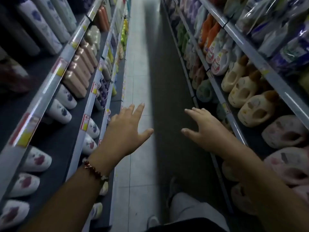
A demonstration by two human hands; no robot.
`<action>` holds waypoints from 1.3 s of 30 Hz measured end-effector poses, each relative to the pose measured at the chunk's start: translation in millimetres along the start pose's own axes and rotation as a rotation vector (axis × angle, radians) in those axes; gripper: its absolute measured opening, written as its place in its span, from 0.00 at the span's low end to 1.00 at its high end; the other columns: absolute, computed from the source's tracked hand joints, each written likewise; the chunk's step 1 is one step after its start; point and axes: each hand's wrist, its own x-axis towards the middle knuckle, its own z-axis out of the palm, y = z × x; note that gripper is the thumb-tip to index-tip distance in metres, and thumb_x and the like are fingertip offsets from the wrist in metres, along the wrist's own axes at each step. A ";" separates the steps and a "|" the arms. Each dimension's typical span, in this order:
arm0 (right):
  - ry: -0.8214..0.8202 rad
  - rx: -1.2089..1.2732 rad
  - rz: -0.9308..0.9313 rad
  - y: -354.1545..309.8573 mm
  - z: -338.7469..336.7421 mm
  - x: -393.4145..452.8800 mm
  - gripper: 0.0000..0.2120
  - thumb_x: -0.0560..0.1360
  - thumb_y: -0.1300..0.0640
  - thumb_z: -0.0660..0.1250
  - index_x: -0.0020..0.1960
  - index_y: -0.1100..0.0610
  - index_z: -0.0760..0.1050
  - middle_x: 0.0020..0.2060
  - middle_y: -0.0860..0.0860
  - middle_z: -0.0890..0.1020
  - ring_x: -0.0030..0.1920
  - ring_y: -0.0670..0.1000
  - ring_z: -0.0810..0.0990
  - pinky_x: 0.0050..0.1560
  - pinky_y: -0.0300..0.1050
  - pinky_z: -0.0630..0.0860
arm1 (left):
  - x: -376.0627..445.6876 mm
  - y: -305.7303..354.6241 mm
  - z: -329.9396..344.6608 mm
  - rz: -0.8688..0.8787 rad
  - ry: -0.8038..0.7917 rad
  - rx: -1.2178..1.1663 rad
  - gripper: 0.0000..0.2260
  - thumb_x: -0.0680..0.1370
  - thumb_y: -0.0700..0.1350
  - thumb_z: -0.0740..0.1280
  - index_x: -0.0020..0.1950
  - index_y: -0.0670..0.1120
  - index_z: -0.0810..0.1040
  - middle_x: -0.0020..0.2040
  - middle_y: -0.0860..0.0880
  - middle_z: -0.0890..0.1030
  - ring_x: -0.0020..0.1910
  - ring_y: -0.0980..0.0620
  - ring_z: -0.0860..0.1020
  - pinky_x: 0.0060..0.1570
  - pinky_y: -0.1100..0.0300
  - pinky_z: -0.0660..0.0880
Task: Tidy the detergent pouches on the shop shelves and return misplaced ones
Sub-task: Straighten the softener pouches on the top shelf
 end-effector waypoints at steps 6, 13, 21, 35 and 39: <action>-0.032 0.063 -0.002 26.2 -22.3 129.4 0.35 0.77 0.42 0.65 0.79 0.45 0.54 0.79 0.46 0.55 0.79 0.50 0.47 0.76 0.48 0.50 | 138.9 -16.0 11.7 0.006 -0.018 0.052 0.39 0.77 0.69 0.56 0.81 0.53 0.47 0.81 0.44 0.55 0.79 0.43 0.55 0.74 0.44 0.57; -0.091 0.014 -0.024 45.6 -72.5 321.4 0.35 0.78 0.42 0.64 0.79 0.45 0.52 0.79 0.47 0.54 0.79 0.52 0.48 0.76 0.49 0.50 | 339.9 -25.5 -3.9 -0.046 -0.091 0.037 0.40 0.77 0.68 0.58 0.81 0.53 0.46 0.82 0.44 0.49 0.80 0.43 0.52 0.76 0.44 0.54; -0.067 -0.060 -0.176 10.8 -153.9 500.1 0.36 0.78 0.43 0.63 0.79 0.44 0.49 0.79 0.45 0.53 0.79 0.50 0.47 0.76 0.47 0.48 | 498.8 -70.2 -53.1 -0.144 0.024 -0.041 0.40 0.77 0.69 0.58 0.80 0.59 0.40 0.82 0.46 0.49 0.80 0.45 0.49 0.77 0.44 0.53; -0.120 -0.066 -0.083 -19.2 -204.8 861.1 0.34 0.78 0.41 0.63 0.79 0.43 0.52 0.79 0.44 0.54 0.79 0.49 0.47 0.76 0.48 0.50 | 833.0 -226.7 -51.2 -0.173 -0.076 -0.136 0.39 0.77 0.67 0.60 0.81 0.57 0.45 0.82 0.47 0.47 0.80 0.45 0.48 0.76 0.47 0.51; -0.048 -0.029 -0.035 -14.8 -247.8 944.7 0.34 0.77 0.41 0.64 0.78 0.42 0.53 0.78 0.43 0.55 0.79 0.48 0.48 0.75 0.47 0.52 | 952.6 -230.6 -87.6 -0.026 -0.063 -0.063 0.36 0.78 0.68 0.55 0.81 0.57 0.46 0.82 0.47 0.48 0.80 0.45 0.49 0.76 0.48 0.50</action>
